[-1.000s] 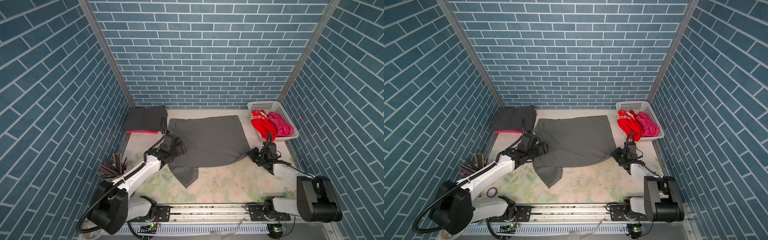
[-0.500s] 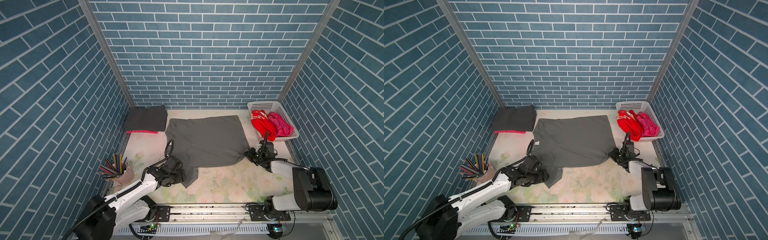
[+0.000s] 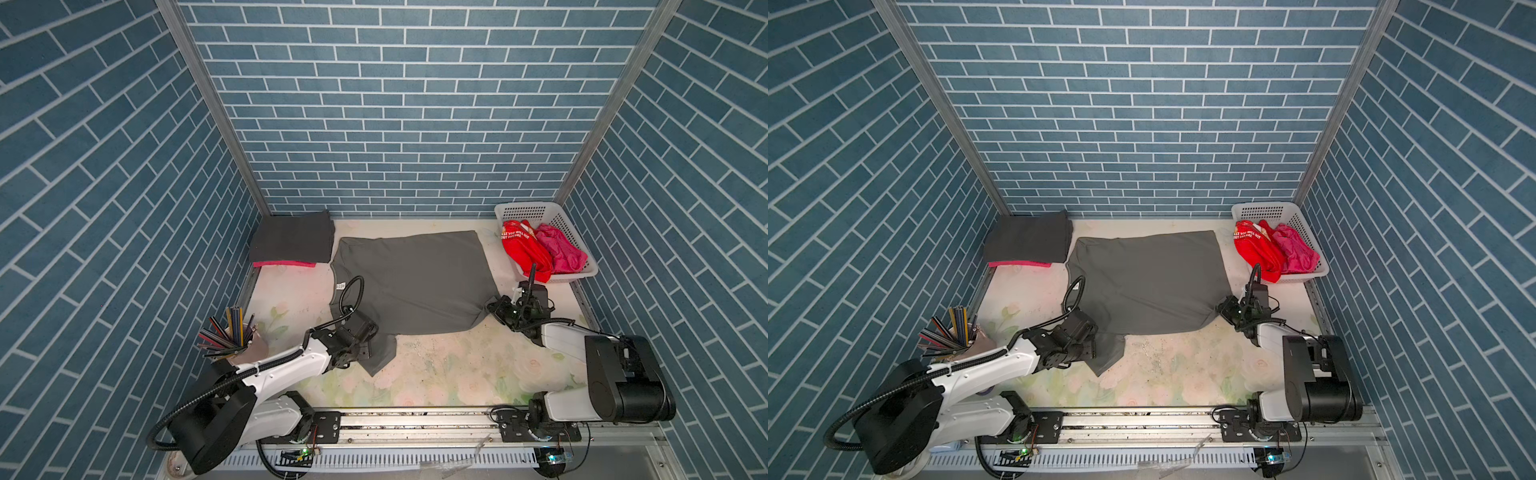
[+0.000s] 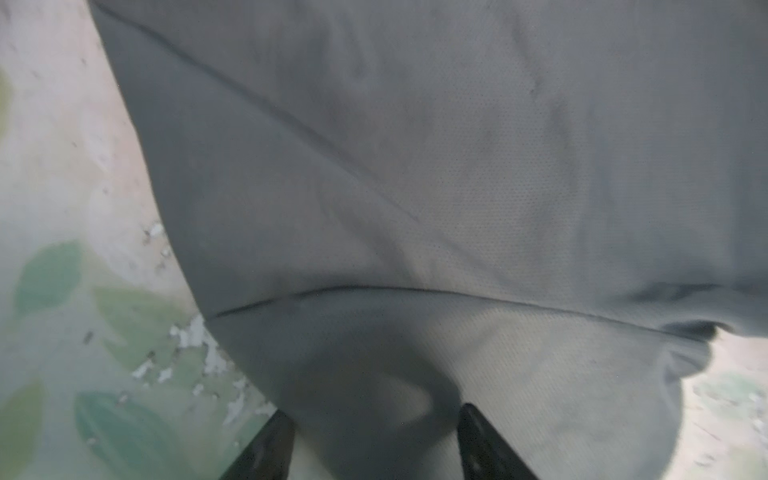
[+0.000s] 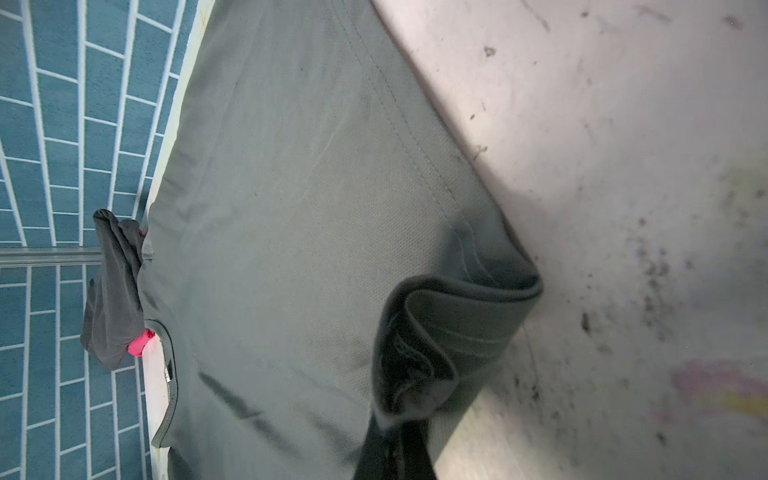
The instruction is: Fold and stack the t-shirts
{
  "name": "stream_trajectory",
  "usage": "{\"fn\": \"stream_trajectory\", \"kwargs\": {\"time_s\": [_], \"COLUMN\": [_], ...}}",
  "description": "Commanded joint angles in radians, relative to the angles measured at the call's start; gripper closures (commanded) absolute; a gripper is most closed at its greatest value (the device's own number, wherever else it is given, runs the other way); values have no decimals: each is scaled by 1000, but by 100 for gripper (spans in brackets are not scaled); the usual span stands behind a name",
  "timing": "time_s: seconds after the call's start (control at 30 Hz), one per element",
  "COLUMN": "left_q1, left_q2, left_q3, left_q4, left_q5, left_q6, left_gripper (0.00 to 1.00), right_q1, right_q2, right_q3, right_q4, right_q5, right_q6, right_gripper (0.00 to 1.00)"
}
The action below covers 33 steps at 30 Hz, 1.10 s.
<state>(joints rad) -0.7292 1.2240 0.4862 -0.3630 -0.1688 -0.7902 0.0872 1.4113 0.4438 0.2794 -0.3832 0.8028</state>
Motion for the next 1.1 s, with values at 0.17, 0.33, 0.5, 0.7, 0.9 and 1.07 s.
{"fn": "stream_trajectory", "kwargs": {"time_s": [0.17,0.33,0.5,0.7,0.9,1.07], "left_q1": [-53,-70,-77,-75,53,186], "left_q2": [64,115,115,-23,-129,-150], "left_q3": [-47,-28,4,105,252,389], "left_q4": [-26,-8,0,-18,-39,-75], "left_q5": [-64,-87,-119,-146,-76,2], "left_q6": [35,58,94,123,197,277], "left_gripper": [66,78,100,100,100,100], "right_q1": [5,5,5,5,5,5], "right_q2": [1,6,2,-24,-83,-173], "right_q3": [8,13,19,34,75,154], "right_q4": [9,8,-6,-37,-93,-190], "right_q5": [-5,-8,-13,-29,-40,-17], "right_q6": [-33,-33,-46,-78,-120,-173], "right_gripper": [100,100,100,100,100,100]}}
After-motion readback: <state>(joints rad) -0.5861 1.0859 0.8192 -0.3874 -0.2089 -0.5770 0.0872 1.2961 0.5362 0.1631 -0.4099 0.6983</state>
